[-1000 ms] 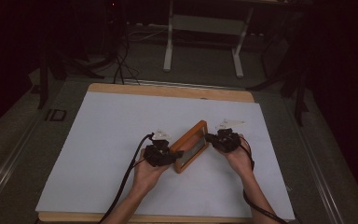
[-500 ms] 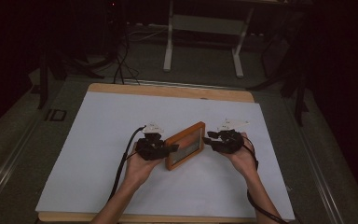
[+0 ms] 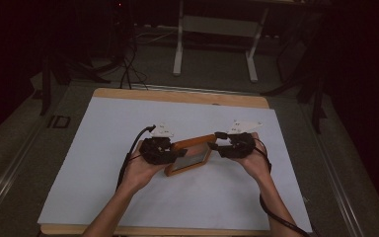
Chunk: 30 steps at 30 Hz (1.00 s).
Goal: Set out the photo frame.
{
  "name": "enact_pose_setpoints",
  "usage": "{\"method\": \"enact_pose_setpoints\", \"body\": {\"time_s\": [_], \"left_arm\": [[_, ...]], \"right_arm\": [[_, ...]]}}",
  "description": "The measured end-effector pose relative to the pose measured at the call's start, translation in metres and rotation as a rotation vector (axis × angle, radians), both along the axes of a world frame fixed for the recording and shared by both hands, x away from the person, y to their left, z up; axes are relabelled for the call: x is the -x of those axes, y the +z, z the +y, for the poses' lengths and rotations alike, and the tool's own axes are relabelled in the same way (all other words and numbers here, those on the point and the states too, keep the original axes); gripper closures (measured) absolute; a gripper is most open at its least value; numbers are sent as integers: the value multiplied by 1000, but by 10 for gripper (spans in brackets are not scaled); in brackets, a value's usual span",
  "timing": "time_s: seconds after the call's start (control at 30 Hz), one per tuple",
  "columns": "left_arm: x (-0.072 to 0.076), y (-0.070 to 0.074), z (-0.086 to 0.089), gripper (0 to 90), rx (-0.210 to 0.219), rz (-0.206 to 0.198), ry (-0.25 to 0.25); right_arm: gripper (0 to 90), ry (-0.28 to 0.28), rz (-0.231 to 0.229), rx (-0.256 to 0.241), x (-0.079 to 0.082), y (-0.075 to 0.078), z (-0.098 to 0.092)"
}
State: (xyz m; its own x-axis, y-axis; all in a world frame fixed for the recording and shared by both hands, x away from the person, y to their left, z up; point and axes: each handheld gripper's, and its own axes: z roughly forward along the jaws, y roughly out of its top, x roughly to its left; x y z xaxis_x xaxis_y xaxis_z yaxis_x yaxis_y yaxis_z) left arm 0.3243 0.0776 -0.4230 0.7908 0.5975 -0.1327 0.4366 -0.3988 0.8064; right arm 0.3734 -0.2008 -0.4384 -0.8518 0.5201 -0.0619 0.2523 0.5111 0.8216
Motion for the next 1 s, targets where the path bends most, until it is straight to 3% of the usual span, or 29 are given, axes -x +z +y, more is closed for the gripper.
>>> {"method": "enact_pose_setpoints", "body": {"time_s": [0.03, 0.13, 0.43, 0.63, 1.0], "left_arm": [[-1, 2, 0, 689, -1, -3, -8], [-2, 6, 0, 689, -8, -12, -24], [-9, 19, -1, 688, -28, -46, -68], [-12, 26, -5, 688, -63, -81, -95], [-17, 29, -14, 685, -63, -115, -148]], "right_arm": [[460, 32, -11, 3, 1, 4, 5], [443, 56, -23, 5, 1, 6, 10], [335, 173, -9, 10, -4, 4, 36], [315, 207, 10, -30, -4, 1, 47], [327, 245, -8, -48, 0, 2, 52]]}}
